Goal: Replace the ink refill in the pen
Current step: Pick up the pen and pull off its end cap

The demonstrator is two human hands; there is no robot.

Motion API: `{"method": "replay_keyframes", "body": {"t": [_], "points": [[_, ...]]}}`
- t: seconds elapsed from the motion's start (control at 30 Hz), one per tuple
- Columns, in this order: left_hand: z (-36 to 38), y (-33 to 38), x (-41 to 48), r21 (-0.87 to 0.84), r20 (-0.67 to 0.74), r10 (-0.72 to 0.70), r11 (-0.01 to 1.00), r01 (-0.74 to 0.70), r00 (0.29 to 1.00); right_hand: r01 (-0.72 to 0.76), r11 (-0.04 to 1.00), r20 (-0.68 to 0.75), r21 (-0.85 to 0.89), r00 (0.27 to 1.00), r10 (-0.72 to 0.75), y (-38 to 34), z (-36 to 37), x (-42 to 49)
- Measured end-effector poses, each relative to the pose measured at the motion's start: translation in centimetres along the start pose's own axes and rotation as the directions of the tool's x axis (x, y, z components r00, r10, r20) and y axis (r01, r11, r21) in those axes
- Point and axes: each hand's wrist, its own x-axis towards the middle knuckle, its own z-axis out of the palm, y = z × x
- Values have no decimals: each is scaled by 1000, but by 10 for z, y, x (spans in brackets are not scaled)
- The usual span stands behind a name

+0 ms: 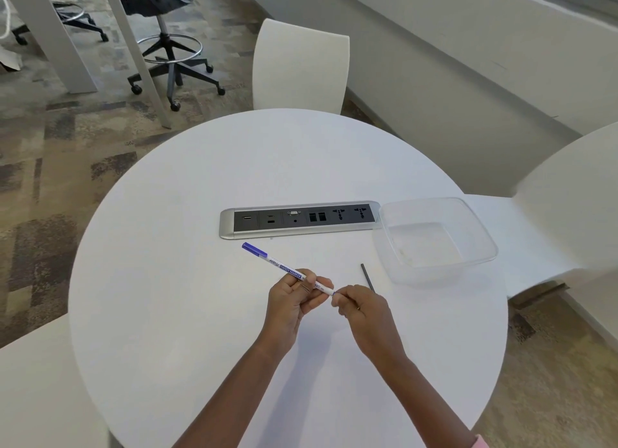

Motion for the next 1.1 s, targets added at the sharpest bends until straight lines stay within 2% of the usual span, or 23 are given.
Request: {"method": "replay_keyframes", "body": {"t": [0.07,0.13,0.17,0.23,0.27,0.3,0.33,0.4,0.47,0.53,0.63,0.73,0.8,0.93,1.03,1.1], "points": [[-1,-1,0,9,10,1,1000,-1,1000,-140,978,78,155,989,129,-3,-2,3],[-1,-1,-1,9,21,0,1000,0,1000,-288,908,192,303,952,238,-6,-5,5],[-1,-2,-1,9,22,-1,1000,1,1000,-391,827,273,403,914,299,-7,-6,7],[-1,-2,-1,15,18,-5,1000,5,1000,-586,591,448,554,809,381,-7,-9,8],[0,-2,-1,19,15,-6,1000,6,1000,-627,523,492,577,778,390,-6,-11,8],[0,-3,-1,21,11,-6,1000,6,1000,-637,508,500,580,771,395,-5,-11,8],[1,-3,-1,17,7,-6,1000,5,1000,-626,535,477,567,780,406,-5,-10,8],[2,-4,-1,0,-4,-6,1000,6,1000,-534,695,343,481,845,410,-4,-6,7],[2,-4,-1,-12,-18,-9,1000,8,1000,-362,860,167,360,932,323,-3,-2,3],[1,-4,-1,-23,-21,-11,1000,10,1000,-187,953,32,241,982,184,1,2,-1],[-1,-4,0,-19,-25,-11,1000,11,1000,7,1000,-99,24,995,-5,7,7,-5],[-2,-4,0,-25,-13,-11,1000,11,1000,122,984,-143,-127,980,-140,5,7,-4],[-2,-3,0,-13,-4,-5,1000,5,1000,102,992,-141,-77,984,-112,4,5,-3],[0,-2,0,24,19,13,1000,-14,1000,-141,979,-17,145,989,145,-1,0,3],[0,-1,1,45,19,16,999,-16,1000,-328,878,172,348,943,285,-3,-5,8],[-1,-1,1,41,16,15,999,-16,1000,-416,810,253,414,907,336,-4,-7,9]]}}
